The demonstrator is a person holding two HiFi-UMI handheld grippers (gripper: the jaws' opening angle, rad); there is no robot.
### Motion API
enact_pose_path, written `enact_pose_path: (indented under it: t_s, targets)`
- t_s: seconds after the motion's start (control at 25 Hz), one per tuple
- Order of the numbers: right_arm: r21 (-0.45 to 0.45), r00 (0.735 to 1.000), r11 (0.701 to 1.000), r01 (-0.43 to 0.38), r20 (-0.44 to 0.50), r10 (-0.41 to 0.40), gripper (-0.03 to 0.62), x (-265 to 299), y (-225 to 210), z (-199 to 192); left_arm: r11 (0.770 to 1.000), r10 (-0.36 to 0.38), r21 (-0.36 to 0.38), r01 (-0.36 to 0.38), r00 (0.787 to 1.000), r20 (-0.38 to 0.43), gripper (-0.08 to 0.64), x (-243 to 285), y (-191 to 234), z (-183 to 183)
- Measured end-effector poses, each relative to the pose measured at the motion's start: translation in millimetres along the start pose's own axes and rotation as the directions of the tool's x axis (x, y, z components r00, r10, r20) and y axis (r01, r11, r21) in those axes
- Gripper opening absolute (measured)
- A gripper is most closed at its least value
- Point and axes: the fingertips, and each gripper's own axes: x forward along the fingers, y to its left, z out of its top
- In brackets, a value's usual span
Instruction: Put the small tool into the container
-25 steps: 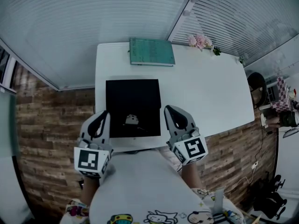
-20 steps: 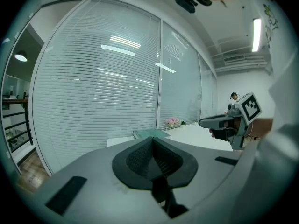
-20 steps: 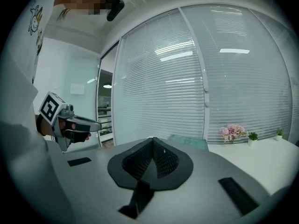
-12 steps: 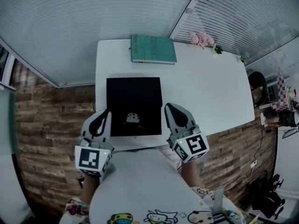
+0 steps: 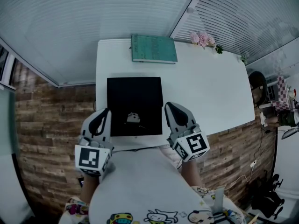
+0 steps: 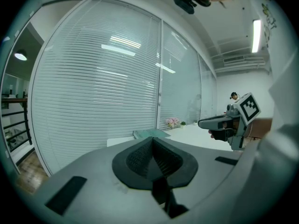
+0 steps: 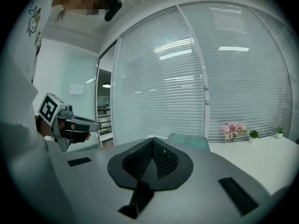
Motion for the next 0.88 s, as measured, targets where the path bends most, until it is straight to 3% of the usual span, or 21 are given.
enact_pose_path:
  t_s: [0.88]
  targets:
    - [-0.016, 1.000, 1.000, -0.006, 0.024, 0.006, 0.000, 2.3, -6.4, 0.1, 0.999, -0.028, 0.044, 0.028, 1.000, -0.015, 0.005, 5.7, 2.2, -3.6]
